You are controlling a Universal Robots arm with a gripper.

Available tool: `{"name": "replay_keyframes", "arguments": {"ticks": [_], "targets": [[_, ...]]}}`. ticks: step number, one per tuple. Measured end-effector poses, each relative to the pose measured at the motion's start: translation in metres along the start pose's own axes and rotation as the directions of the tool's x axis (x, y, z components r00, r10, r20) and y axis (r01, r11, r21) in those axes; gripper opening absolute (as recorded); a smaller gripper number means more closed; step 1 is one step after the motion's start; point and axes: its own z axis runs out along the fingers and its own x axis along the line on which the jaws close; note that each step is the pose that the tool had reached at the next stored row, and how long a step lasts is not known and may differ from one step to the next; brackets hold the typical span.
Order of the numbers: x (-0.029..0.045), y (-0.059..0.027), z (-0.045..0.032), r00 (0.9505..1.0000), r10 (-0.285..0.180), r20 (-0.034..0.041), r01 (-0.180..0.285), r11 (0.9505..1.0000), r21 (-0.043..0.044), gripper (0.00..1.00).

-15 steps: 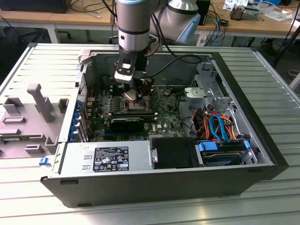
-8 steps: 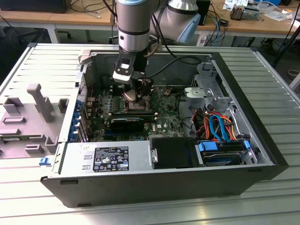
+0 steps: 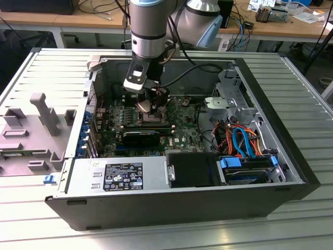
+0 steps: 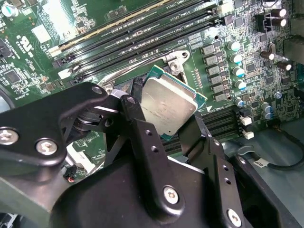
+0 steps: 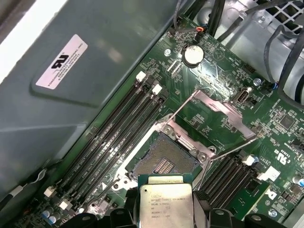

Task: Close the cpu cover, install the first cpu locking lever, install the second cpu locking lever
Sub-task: 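Close the cpu cover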

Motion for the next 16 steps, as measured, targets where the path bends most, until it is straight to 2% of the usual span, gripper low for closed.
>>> {"name": "replay_keyframes", "arguments": {"ticks": [16], "targets": [[0.0000,0.0000,0.0020,0.9959,0.090,-0.0003,-0.090,0.9959,0.0023,0.55]]}}
